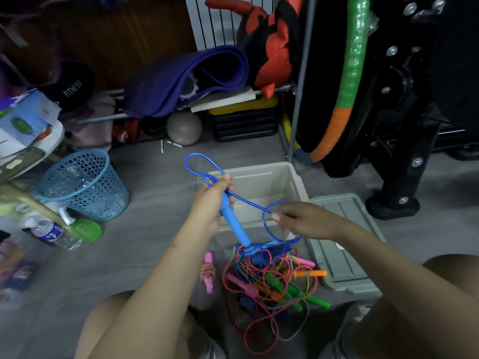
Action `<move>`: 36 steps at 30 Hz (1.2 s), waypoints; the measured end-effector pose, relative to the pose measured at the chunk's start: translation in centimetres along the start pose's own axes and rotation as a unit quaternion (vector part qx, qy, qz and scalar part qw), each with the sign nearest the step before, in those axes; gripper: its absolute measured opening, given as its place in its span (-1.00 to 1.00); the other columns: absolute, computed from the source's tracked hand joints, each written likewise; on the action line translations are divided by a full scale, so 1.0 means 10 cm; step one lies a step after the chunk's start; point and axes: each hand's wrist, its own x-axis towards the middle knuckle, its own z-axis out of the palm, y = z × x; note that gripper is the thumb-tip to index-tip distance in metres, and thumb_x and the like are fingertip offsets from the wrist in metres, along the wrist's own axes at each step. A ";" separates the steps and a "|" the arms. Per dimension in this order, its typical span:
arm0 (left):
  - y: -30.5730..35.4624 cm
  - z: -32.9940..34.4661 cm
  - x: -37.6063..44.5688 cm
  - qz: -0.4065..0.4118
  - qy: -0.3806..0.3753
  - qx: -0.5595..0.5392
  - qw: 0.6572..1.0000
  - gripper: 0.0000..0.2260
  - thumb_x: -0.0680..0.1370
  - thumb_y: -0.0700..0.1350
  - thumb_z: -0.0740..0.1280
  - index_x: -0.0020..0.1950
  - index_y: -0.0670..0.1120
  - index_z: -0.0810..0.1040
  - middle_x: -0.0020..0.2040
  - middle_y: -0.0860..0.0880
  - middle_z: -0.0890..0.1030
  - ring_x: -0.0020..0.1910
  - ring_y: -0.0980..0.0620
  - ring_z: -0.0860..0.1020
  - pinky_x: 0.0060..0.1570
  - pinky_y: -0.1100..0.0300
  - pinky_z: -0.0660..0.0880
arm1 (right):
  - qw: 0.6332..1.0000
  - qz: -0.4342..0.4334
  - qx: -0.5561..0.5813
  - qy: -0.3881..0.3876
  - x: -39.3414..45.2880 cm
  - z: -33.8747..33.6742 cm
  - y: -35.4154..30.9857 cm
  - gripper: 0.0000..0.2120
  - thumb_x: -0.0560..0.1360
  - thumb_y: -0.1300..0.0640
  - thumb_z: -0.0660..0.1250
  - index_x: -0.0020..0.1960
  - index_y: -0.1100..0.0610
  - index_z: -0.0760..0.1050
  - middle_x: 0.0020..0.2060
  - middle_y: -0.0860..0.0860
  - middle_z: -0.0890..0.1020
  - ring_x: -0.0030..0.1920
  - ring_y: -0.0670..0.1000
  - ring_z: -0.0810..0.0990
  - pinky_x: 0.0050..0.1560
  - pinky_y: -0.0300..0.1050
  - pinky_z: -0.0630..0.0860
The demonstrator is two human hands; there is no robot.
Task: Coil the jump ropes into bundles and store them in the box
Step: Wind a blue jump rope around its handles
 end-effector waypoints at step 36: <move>-0.09 0.18 -0.22 0.065 -0.010 0.132 0.989 -0.83 0.55 -0.15 0.34 -0.25 -0.08 0.56 -0.34 0.06 0.60 -0.54 0.22 0.43 -0.44 0.40 0.44 | 0.951 0.037 0.305 0.041 0.05 0.25 -0.12 -0.62 0.58 -0.16 0.02 0.09 0.06 0.46 -0.20 0.03 0.62 -0.16 -0.04 0.59 0.11 -0.13 0.44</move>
